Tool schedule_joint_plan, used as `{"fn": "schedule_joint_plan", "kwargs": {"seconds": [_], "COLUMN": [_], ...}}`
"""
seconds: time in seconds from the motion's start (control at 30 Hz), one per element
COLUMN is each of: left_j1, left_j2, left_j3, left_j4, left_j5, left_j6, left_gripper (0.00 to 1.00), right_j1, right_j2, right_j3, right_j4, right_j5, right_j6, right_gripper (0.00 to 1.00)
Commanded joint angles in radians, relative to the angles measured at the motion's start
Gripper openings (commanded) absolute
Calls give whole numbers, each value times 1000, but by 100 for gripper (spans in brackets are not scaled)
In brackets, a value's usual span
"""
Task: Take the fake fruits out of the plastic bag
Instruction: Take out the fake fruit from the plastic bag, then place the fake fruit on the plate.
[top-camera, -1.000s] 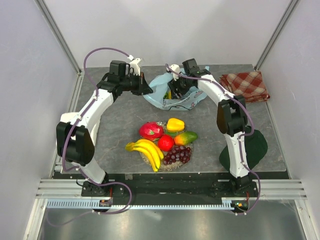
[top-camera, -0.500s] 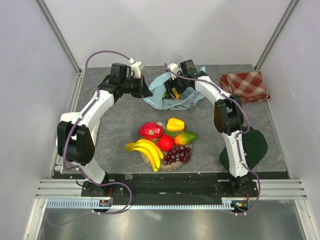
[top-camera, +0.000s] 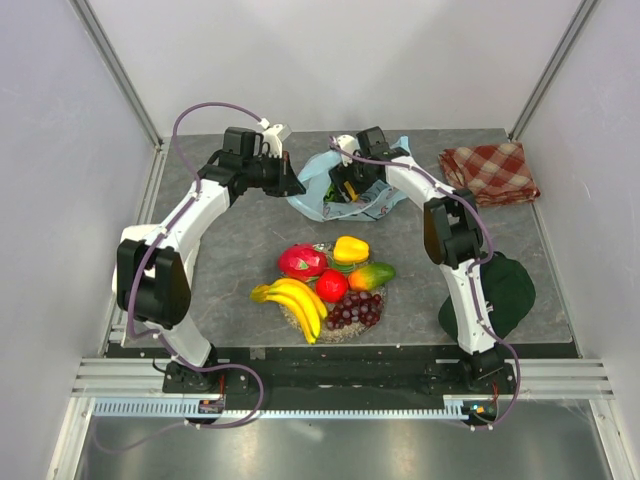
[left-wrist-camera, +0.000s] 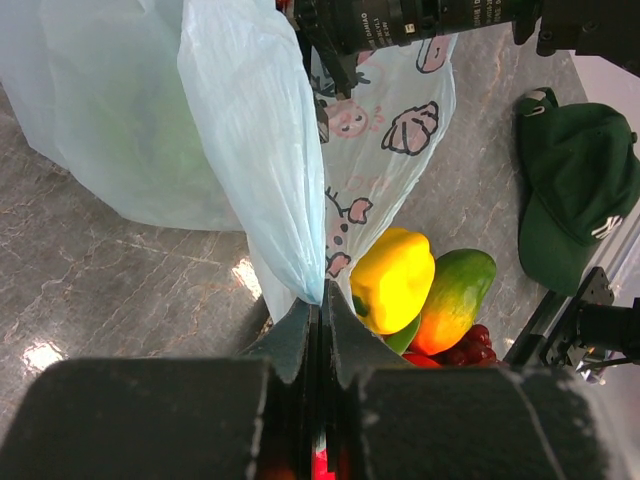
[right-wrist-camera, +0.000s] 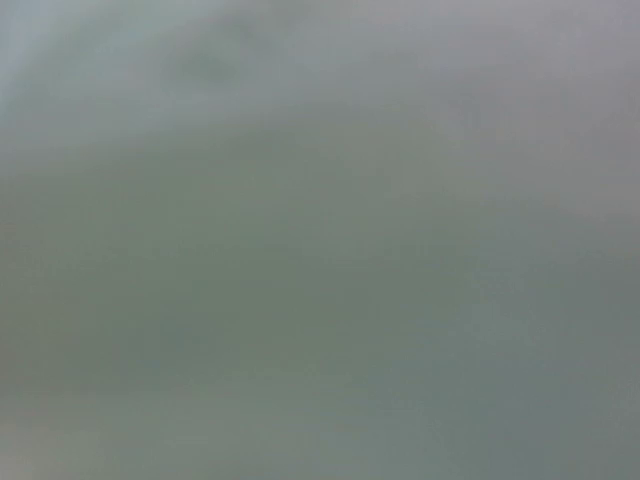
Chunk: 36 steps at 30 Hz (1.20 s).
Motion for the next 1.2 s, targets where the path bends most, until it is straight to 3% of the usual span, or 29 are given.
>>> {"fn": "schedule_joint_plan", "kwargs": {"seconds": [0.0, 0.17, 0.4, 0.6, 0.73, 1.0, 1.17], "left_j1": [-4, -4, -4, -2, -2, -1, -1], "left_j2": [-2, 3, 11, 9, 2, -31, -52], "left_j3": [34, 43, 66, 94, 94, 71, 51], "left_j4": [8, 12, 21, 22, 21, 18, 18], "left_j5": [-5, -22, -28, -39, -44, -44, -45], "left_j6": [12, 23, 15, 23, 33, 41, 46], "left_gripper": [2, 2, 2, 2, 2, 2, 2], "right_j1": [3, -7, -1, 86, 152, 212, 227], "right_j2": [-134, -355, -634, -826, -837, -722, -694], "right_j3": [6, -112, -424, -661, -733, -727, -712], "right_j4": [34, 45, -19, -209, -289, -298, -315], "right_j5": [10, -42, -264, -324, -301, -289, -273], "right_j6": [-9, -89, -208, -541, -674, -676, -714], "right_gripper": [73, 72, 74, 77, 79, 79, 86]}}
